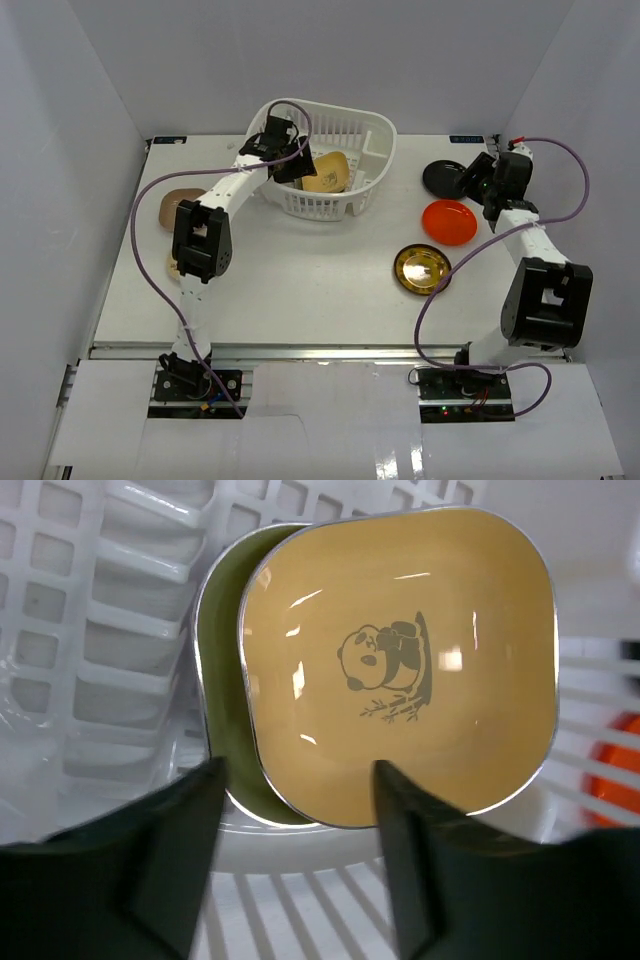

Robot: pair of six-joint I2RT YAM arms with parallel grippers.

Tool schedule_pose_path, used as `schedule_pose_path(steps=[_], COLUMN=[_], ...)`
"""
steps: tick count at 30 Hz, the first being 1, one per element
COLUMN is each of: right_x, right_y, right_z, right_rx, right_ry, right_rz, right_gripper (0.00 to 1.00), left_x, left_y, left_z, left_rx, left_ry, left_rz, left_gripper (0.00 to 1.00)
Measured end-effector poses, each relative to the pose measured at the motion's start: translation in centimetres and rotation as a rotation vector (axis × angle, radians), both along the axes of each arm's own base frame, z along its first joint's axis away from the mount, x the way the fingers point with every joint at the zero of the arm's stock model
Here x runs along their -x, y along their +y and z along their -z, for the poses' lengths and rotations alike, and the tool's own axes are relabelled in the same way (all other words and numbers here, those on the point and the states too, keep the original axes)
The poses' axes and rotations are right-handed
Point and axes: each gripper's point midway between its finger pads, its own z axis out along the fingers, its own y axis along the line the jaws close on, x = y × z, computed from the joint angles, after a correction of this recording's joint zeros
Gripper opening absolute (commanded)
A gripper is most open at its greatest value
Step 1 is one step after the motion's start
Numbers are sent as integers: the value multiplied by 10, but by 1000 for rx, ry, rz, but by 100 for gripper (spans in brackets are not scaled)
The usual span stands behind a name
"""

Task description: Place the plates into the plastic bin on the countertop

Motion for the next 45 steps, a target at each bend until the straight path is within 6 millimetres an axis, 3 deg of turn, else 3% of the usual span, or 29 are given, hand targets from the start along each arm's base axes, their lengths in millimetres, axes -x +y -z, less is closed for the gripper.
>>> schedule_pose_path(steps=[3, 5, 7, 10, 13, 14, 16, 18, 19, 21, 23, 25, 26, 28, 30, 33, 38, 41, 45], right_x=[-22, -37, -46, -61, -64, -62, -60, -66, -71, -79, -87, -97, -100, -105, -109, -106, -86, -77, -70], right_y=[-17, -30, -41, -53, -59, -59, -61, -64, -66, -68, -65, -60, -57, -50, -46, -42, -26, -15, 4], right_z=[11, 25, 43, 70, 102, 112, 131, 138, 137, 140, 141, 144, 146, 149, 148, 149, 133, 96, 14], right_rx=[-10, -10, -7, -15, -60, -80, -135, -195, -220, -270, -321, -375, -403, -453, -484, -521, -562, -557, -517], right_ry=[14, 37, 75, 129, 186, 205, 238, 227, 213, 186, 161, 140, 132, 118, 92, 70, 45, -19, -193], right_rz=[39, 77, 105, 127, 134, 132, 134, 130, 133, 136, 130, 121, 119, 112, 110, 116, 111, 89, 23], right_gripper=[69, 72, 72, 71, 69, 66, 64, 60, 59, 53, 40, 23, 20, 9, 8, 8, 8, 8, 8], left_x=[1, -2, -6, 4, 42, 60, 91, 116, 127, 141, 144, 151, 154, 159, 159, 155, 139, 133, 120], left_y=[0, 0, 2, 20, 62, 86, 140, 202, 233, 272, 284, 292, 294, 302, 314, 335, 357, 365, 371], left_z=[-15, -43, -80, -156, -220, -235, -246, -231, -213, -169, -126, -67, -45, -18, -8, -10, 6, 27, 53], left_rx=[0, 13, 26, 52, 93, 113, 145, 146, 141, 130, 142, 150, 162, 188, 210, 234, 268, 277, 281], left_ry=[-23, -76, -153, -303, -443, -480, -535, -544, -527, -448, -357, -210, -146, -63, -39, -67, -72, -42, 15], left_rz=[3, 3, -5, -49, -127, -170, -276, -424, -504, -618, -665, -704, -720, -754, -793, -844, -893, -908, -908], left_gripper=[88, 88, 89, 88, 87, 86, 85, 85, 84, 84, 84, 83, 83, 84, 86, 87, 89, 89, 89])
